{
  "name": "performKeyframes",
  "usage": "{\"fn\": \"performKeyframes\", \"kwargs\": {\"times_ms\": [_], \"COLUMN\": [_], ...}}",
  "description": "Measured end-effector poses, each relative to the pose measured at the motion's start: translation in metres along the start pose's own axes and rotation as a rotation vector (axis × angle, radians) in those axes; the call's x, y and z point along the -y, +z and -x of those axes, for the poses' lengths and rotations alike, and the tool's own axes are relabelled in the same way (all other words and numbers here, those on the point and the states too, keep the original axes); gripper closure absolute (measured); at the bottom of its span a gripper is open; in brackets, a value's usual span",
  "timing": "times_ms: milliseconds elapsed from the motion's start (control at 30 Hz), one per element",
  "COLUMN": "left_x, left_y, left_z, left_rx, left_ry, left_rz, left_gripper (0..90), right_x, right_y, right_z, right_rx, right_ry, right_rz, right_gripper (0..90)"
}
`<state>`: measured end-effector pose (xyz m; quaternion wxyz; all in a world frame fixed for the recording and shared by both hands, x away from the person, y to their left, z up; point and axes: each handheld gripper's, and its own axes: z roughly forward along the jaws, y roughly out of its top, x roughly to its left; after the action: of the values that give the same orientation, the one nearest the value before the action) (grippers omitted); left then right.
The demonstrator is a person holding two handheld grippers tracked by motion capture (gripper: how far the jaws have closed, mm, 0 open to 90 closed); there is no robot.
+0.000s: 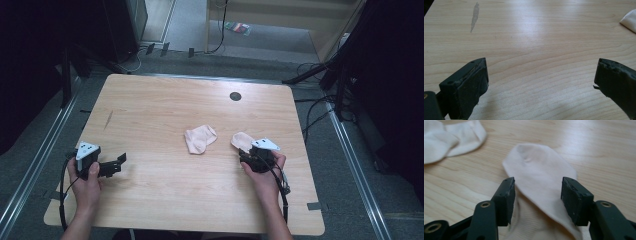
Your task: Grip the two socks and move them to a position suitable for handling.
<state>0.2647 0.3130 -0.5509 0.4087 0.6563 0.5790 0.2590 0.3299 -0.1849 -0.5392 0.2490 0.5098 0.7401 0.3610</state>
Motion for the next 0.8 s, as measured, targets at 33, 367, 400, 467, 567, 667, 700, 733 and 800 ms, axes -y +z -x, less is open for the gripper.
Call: {"fn": "performKeyframes", "kwargs": {"times_ms": [33,367,400,467,567,667,700,733,800], "left_x": [0.000,0.001,0.001,0.001,0.000,-0.001,-0.001,-0.002,-0.005], "left_y": [0.000,-0.001,-0.002,-0.003,-0.004,-0.006,-0.007,-0.010,-0.014], "left_z": [0.000,0.000,0.000,0.000,0.000,0.000,0.000,0.001,0.004], "left_rx": [0.000,-0.001,0.000,-0.008,-0.014,-0.014,-0.013,-0.014,0.000], "left_ry": [0.000,-0.004,-0.003,0.001,0.004,0.005,0.004,0.004,-0.004], "left_rz": [0.001,0.014,0.020,0.022,0.027,0.033,0.035,0.042,0.058], "left_gripper": [0.0,0.0,0.0,0.0,0.0,0.0,0.0,0.0,0.0], "right_x": [0.004,0.012,0.011,0.008,0.000,-0.004,-0.006,-0.009,-0.011], "right_y": [0.004,-0.001,-0.003,-0.009,-0.024,-0.035,-0.040,-0.049,-0.057], "right_z": [0.003,0.008,0.008,0.006,-0.001,-0.006,-0.008,-0.011,-0.015], "right_rx": [0.019,0.068,0.066,0.050,0.020,0.003,-0.008,-0.033,-0.047], "right_ry": [0.017,0.057,0.058,0.067,0.066,0.063,0.060,0.065,0.066], "right_rz": [-0.025,0.010,0.019,0.039,0.089,0.117,0.128,0.151,0.167], "right_gripper": [48.0,84.1,84.2,84.3,84.4,84.4,84.4,84.4,84.4]}}
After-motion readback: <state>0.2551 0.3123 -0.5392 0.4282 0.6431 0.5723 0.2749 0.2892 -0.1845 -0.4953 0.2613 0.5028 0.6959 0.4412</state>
